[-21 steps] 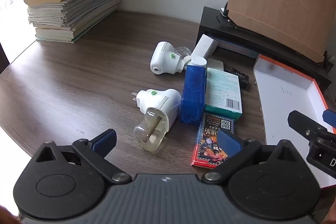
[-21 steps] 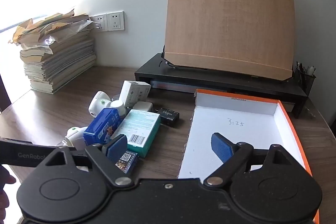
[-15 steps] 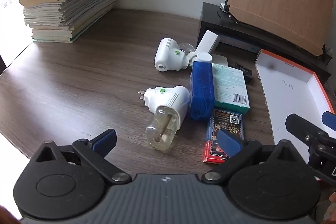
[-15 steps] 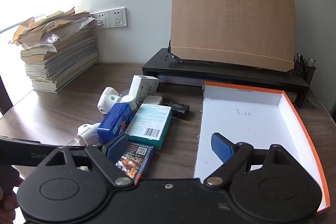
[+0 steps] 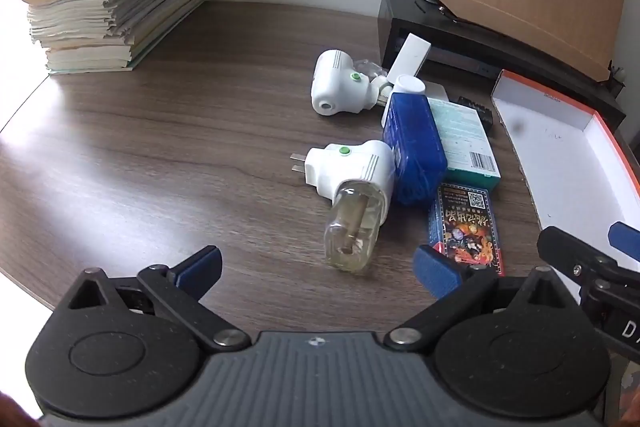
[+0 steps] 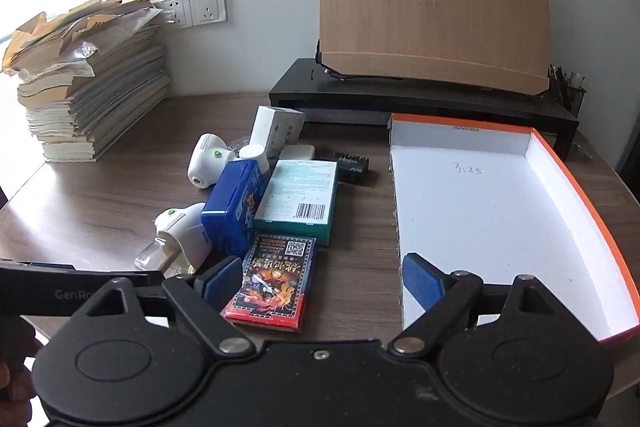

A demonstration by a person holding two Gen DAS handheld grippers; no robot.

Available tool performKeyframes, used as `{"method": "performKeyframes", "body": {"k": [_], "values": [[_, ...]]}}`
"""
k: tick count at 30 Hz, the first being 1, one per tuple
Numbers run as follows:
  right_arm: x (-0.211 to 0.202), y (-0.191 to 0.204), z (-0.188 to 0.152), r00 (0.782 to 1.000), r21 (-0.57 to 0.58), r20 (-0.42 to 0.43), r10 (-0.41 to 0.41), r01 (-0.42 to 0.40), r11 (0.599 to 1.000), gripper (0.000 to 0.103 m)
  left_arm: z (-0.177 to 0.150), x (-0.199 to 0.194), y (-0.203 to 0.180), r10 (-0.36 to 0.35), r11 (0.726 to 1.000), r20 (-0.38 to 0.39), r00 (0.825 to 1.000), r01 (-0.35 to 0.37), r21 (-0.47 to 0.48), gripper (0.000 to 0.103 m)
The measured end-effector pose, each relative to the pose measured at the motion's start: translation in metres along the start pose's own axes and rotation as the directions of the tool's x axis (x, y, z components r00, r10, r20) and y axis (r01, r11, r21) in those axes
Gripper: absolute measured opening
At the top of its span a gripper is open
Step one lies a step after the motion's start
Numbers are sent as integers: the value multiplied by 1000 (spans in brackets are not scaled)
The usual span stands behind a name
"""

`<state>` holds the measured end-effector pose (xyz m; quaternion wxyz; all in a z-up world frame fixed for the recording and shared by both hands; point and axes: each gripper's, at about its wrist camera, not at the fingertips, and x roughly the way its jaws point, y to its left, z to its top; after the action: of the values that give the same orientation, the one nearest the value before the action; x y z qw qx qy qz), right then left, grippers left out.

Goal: Organize rigid objects
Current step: 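Move both tools toward the white plug-in freshener and card box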

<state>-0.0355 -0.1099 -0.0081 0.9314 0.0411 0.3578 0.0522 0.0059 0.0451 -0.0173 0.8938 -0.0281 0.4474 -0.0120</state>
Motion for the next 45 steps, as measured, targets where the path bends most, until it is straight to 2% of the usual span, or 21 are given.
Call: {"method": "performKeyframes", "body": {"k": [7,23,45], "values": [[0,15,-3,1000,-6,-16,-9,9,1000,102,2,4,8,-11,999,0,1000,11,30,103],[3,30,-6,999,64,-32,-42,44,997,102,6,10,12,-37,993,-1,999,37,116,103],[14,34,-7,995,101,-53,-80,85,991,102,15,22,10,-51,988,-11,999,52,144,103]]}}
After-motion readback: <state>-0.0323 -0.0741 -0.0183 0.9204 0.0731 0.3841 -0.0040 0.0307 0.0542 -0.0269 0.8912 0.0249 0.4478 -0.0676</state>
